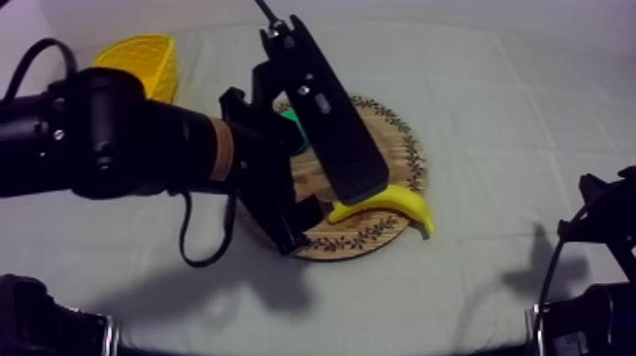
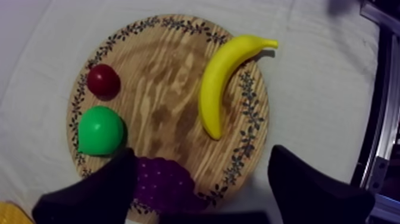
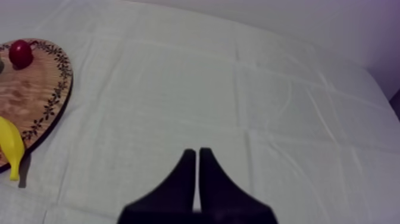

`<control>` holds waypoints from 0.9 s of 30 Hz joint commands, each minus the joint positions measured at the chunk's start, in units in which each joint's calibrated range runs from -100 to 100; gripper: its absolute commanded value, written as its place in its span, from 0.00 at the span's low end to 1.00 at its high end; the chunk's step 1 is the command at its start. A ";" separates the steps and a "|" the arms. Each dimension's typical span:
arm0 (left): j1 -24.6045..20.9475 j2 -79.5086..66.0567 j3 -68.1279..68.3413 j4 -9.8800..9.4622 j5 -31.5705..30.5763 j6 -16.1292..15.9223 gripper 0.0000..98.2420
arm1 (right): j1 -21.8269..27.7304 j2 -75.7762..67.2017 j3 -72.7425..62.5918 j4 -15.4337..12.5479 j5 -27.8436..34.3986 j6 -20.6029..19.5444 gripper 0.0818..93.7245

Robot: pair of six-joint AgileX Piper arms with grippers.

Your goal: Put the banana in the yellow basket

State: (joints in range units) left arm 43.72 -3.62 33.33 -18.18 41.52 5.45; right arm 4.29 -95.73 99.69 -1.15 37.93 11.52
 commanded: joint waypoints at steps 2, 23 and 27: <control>-0.24 3.11 -2.12 1.07 0.39 -1.40 0.82 | 0.00 -0.02 -0.03 0.01 -0.02 -0.02 0.00; -1.66 32.49 -32.14 6.30 17.65 -10.35 0.80 | 0.00 -0.02 -0.03 0.01 -0.02 -0.02 0.00; -1.71 37.37 -38.79 6.23 22.61 -11.34 0.80 | 0.00 -0.02 -0.03 0.01 -0.02 -0.02 0.00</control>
State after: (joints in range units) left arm 42.01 31.40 -1.64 -11.86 62.08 -5.70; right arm 4.29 -95.73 99.69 -1.15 37.89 11.49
